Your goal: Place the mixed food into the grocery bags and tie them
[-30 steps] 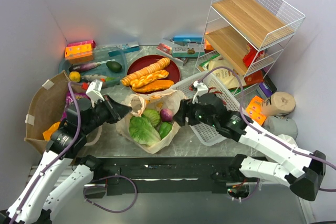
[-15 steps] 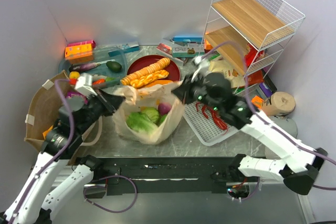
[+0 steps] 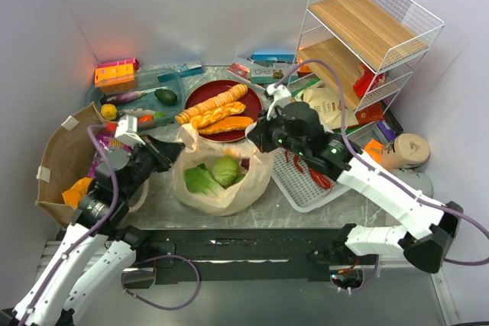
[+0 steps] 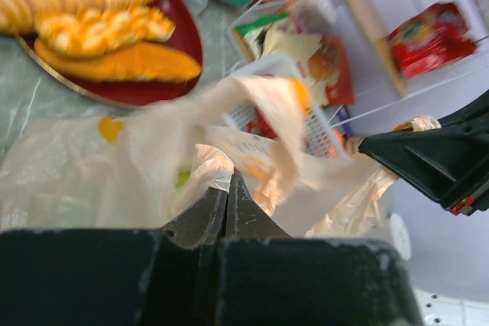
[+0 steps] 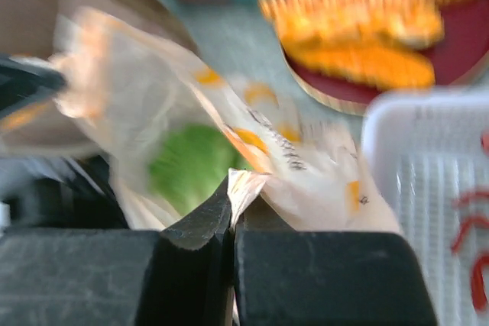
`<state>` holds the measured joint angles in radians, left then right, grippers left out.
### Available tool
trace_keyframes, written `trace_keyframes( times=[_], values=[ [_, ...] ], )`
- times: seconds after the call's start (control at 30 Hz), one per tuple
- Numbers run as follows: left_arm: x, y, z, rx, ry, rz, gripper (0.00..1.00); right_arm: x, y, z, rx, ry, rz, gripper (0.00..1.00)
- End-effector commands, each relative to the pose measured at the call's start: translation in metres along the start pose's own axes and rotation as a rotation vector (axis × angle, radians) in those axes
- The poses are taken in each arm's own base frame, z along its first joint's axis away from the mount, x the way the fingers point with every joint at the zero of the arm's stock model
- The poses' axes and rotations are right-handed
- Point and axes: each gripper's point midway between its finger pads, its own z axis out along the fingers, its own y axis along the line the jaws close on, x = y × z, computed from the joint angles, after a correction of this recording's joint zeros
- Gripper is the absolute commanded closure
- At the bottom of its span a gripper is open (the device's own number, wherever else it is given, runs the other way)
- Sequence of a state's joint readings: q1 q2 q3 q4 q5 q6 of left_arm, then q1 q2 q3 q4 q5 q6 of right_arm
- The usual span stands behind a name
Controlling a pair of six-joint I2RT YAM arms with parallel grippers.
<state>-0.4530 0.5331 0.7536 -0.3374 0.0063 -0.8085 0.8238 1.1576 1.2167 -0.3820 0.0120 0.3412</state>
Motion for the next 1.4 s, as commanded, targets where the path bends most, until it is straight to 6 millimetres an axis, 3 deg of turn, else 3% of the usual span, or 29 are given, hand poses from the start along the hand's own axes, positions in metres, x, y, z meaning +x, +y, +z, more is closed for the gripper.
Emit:
trace_keyframes(
  times=[0.0, 0.03, 0.1, 0.2, 0.3, 0.4, 0.53, 0.57, 0.6, 0.63, 0.7, 0.87, 1.03, 1.1, 1.13, 1.2, 1.37],
  values=[
    [0.0, -0.008, 0.004, 0.077, -0.026, 0.005, 0.99, -0.005, -0.01, -0.014, 0.053, 0.015, -0.041, 0.78],
    [0.001, -0.006, 0.004, 0.074, -0.028, 0.012, 0.99, -0.01, -0.008, -0.019, 0.048, 0.006, -0.058, 0.45],
    [-0.002, -0.008, 0.003, 0.086, -0.043, 0.025, 0.99, -0.027, -0.002, -0.039, 0.023, -0.042, -0.082, 0.23],
    [-0.008, -0.012, -0.001, 0.102, -0.072, 0.041, 0.99, -0.053, 0.003, -0.071, 0.01, -0.143, -0.09, 0.15],
    [-0.011, -0.02, -0.005, 0.141, -0.082, 0.052, 0.99, -0.078, 0.008, -0.096, -0.009, -0.277, -0.105, 0.16],
    [-0.009, -0.025, -0.006, 0.172, -0.074, 0.049, 0.99, -0.081, 0.032, -0.095, -0.141, -0.301, -0.135, 0.2],
    [-0.009, -0.028, -0.005, 0.189, -0.073, 0.037, 0.99, -0.071, 0.08, -0.064, -0.344, -0.213, -0.143, 0.26],
    [-0.008, -0.029, -0.005, 0.198, -0.073, 0.036, 0.99, -0.059, 0.094, -0.047, -0.407, -0.154, -0.146, 0.27],
    [-0.007, -0.029, -0.005, 0.199, -0.07, 0.035, 0.99, -0.053, 0.108, -0.042, -0.459, -0.133, -0.135, 0.3],
    [-0.008, -0.03, -0.005, 0.205, -0.075, 0.031, 0.99, -0.06, 0.121, -0.038, -0.506, -0.16, -0.132, 0.3],
    [-0.007, -0.03, -0.005, 0.207, -0.072, 0.025, 0.99, -0.047, 0.133, -0.017, -0.555, -0.095, -0.101, 0.3],
    [-0.006, -0.031, -0.007, 0.219, -0.074, 0.017, 0.99, -0.021, 0.127, 0.028, -0.484, 0.035, -0.014, 0.3],
    [-0.003, -0.032, -0.007, 0.245, -0.077, -0.004, 0.99, -0.001, 0.123, 0.038, -0.477, 0.061, 0.101, 0.27],
    [-0.001, -0.033, -0.006, 0.256, -0.071, -0.013, 0.99, -0.005, 0.128, 0.04, -0.502, 0.027, 0.136, 0.26],
    [0.0, -0.034, -0.006, 0.261, -0.063, -0.015, 0.99, 0.004, 0.127, 0.041, -0.516, 0.037, 0.151, 0.26],
    [0.003, -0.034, -0.004, 0.268, -0.055, -0.024, 0.99, -0.003, 0.133, 0.042, -0.55, -0.002, 0.187, 0.26],
    [0.002, -0.039, -0.003, 0.304, -0.063, -0.041, 0.99, 0.008, 0.135, 0.058, -0.562, 0.035, 0.199, 0.28]
  ],
)
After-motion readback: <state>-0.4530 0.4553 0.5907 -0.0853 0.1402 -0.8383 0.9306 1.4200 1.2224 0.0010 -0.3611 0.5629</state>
